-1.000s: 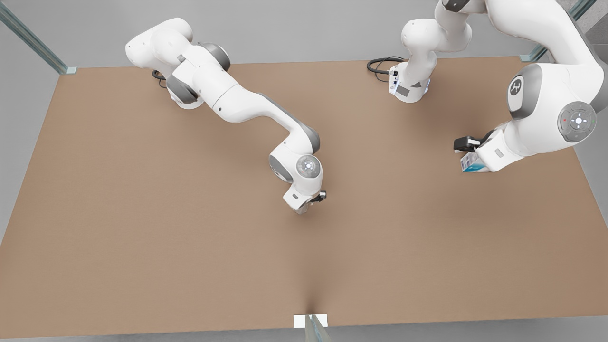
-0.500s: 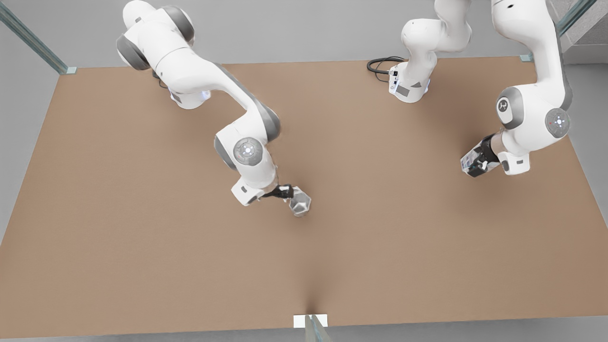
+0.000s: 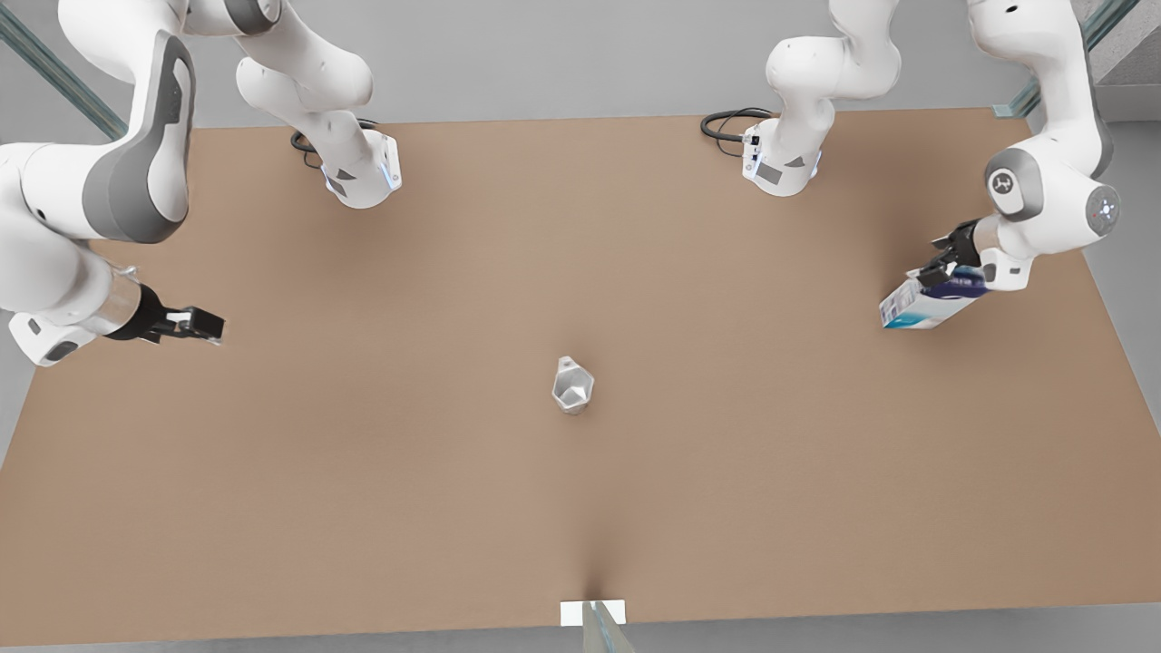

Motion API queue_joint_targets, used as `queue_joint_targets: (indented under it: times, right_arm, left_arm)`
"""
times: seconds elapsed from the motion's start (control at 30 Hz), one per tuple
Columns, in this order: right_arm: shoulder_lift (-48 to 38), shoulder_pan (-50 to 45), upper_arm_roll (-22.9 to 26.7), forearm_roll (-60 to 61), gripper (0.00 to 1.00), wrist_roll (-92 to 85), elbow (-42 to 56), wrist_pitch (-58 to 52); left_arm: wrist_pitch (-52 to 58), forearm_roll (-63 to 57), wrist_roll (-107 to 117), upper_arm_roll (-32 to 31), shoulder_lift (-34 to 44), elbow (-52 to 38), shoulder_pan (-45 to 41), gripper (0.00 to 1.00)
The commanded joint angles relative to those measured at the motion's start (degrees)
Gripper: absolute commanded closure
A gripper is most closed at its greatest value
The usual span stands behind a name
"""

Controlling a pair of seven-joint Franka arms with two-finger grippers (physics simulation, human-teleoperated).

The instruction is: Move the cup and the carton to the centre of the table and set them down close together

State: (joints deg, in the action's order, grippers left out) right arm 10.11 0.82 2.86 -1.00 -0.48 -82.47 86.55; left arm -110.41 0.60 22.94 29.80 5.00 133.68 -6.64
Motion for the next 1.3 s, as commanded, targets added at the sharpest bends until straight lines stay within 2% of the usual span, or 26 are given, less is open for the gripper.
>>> queue_joint_targets:
  times: [0.0, 0.13, 0.2, 0.47, 0.5, 0.53, 0.6, 0.67, 0.77, 0.9, 0.97, 1.0, 1.07, 1.2, 1.27]
  right_arm:
    - [0.0, -0.03, -0.05, -0.05, 0.0, 0.04, -0.06, 0.11]
    - [-0.36, -0.29, 0.04, 0.04, 0.0, 0.92, -1.38, 1.6]
    - [-0.27, -0.47, 0.39, 0.04, 0.0, 0.75, -1.29, 1.43]
    - [-0.27, -0.64, 0.31, 0.04, 0.0, 0.75, -1.2, 1.07]
    - [-0.27, -0.64, 0.31, 0.13, 0.0, 0.75, -1.2, 1.07]
    - [-0.27, -0.64, 0.31, 0.21, 0.0, 0.66, -1.2, 1.16]
    - [-0.27, -0.64, 0.31, 0.21, 0.0, 0.75, -1.2, 1.16]
    - [-0.27, -0.64, 0.31, 0.39, 0.0, 0.66, -1.12, 1.16]
    - [-0.27, -0.64, 0.22, 0.48, 0.0, 0.66, -1.03, 1.16]
    - [-0.36, -0.64, 0.22, 0.48, 0.0, 0.66, -0.94, 1.16]
    - [-0.36, -0.64, 0.22, 0.57, 0.0, 0.66, -0.94, 1.16]
    - [-0.36, -0.64, 0.22, 0.57, 0.0, 0.66, -1.03, 1.16]
    - [-0.44, -0.64, 0.22, 0.57, 0.0, 0.66, -1.03, 1.16]
    - [-0.44, -0.64, 0.13, 0.65, 0.0, 0.66, -0.94, 1.16]
    - [-0.53, -0.64, 0.13, 0.65, 0.0, 0.66, -1.03, 1.07]
  left_arm:
    - [-0.16, -0.07, 0.26, -0.01, -0.08, 0.0, -0.66, 0.0]
    - [-1.48, 2.91, 8.16, 1.75, -0.08, 0.09, -0.65, 0.0]
    - [-7.19, 3.09, 13.88, 2.02, 0.09, 2.81, -0.57, 0.0]
    - [-12.2, 3.09, 13.62, 2.19, -0.52, 2.72, -0.57, 0.0]
    - [-13.34, 3.0, 13.0, 2.19, -1.31, 2.64, -0.57, 0.17]
    - [-13.87, 3.0, 13.0, 2.19, -2.37, 2.64, -0.57, 0.41]
    - [-14.66, 3.09, 12.92, 2.1, -2.9, 2.64, -0.57, 0.41]
    - [-14.66, 3.09, 12.92, 2.1, -2.9, 2.55, -0.65, 0.48]
    - [-13.7, 4.58, 13.62, 2.02, -2.02, 2.2, -0.57, 0.48]
    - [-10.97, 5.64, 13.88, 1.14, 0.09, 0.97, -0.92, 0.42]
    - [-3.07, 5.55, 15.64, -9.76, 0.36, -3.95, -2.85, 0.4]
    - [-2.53, 5.64, 15.64, -13.8, 0.44, -5.01, -3.64, 0.4]
    - [-3.67, 5.73, 14.94, -18.02, 0.45, -5.71, -9.17, 0.4]
    - [-6.66, 9.07, 26.09, -17.94, -1.4, -6.33, -25.7, 0.38]
    - [-5.7, 8.98, 35.24, -18.46, -4.04, -10.63, -34.75, 0.38]
